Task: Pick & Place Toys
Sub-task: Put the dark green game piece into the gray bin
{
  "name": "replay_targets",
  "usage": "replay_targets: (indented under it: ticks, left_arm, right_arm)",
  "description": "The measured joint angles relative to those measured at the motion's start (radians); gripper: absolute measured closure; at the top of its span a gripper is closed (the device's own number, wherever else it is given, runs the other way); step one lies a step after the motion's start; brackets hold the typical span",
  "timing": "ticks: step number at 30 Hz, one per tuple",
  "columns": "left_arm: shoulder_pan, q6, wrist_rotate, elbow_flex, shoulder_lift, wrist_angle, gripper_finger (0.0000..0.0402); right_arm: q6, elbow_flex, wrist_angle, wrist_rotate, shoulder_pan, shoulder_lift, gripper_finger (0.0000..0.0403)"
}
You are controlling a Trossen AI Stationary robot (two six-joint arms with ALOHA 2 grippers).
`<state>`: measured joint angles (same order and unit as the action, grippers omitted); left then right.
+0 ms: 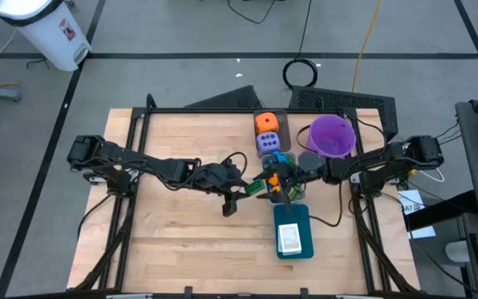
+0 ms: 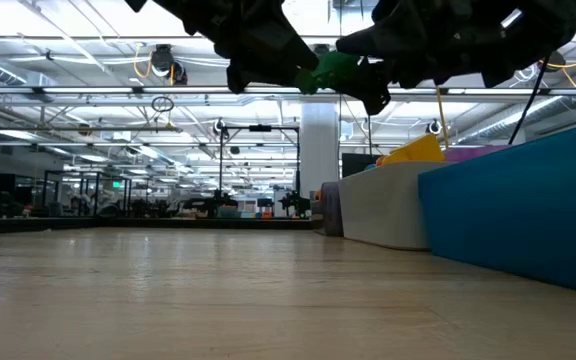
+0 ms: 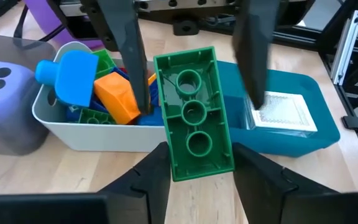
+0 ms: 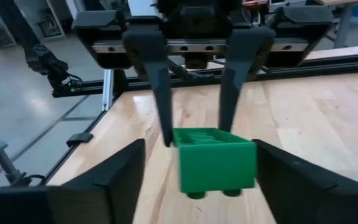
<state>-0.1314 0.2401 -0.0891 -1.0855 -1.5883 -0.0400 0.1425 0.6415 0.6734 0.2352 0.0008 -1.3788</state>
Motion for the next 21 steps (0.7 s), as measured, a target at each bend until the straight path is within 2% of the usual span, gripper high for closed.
replay_targets:
  ticks: [13, 21]
  left_arm:
    - [-0.001, 0.0, 0.003, 0.0, 0.0, 0.013, 0.0235]
    - [0.0, 0.043, 0.008, 0.0, 0.0, 0.042, 0.0177]
  right_arm:
    - [-0.028, 0.0, 0.004, 0.006, -0.002, 0.002, 0.0294]
    - [-0.054, 0.0, -0.05, 0.002, -0.002, 0.05, 0.0296]
